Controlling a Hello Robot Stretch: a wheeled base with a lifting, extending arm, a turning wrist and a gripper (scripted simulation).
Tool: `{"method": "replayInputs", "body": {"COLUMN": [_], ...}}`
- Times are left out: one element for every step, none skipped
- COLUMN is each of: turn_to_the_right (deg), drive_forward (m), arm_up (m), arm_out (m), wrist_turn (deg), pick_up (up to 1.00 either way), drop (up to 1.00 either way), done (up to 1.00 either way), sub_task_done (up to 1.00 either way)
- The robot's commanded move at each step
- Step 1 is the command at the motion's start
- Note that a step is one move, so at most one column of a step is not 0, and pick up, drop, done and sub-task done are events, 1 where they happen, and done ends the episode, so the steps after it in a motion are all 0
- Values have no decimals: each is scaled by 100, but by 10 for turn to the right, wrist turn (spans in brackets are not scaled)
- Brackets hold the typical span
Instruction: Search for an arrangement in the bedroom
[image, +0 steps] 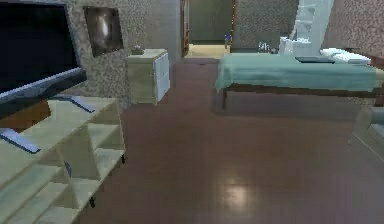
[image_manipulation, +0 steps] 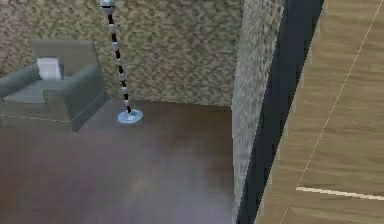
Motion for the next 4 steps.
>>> {"method": "replayInputs", "body": {"turn_to_the_right": [450, 30, 0, 90], "drive_forward": [0, 0, 35, 0], "arm_up": [0, 0, 0, 0], "arm_out": [0, 0, 0, 0], "wrist_turn": [0, 0, 0, 0], "pick_up": [0, 0, 0, 0], "drop": [0, 0, 0, 0], "done": [0, 0, 0, 0], "sub_task_done": [0, 0, 0, 0]}}
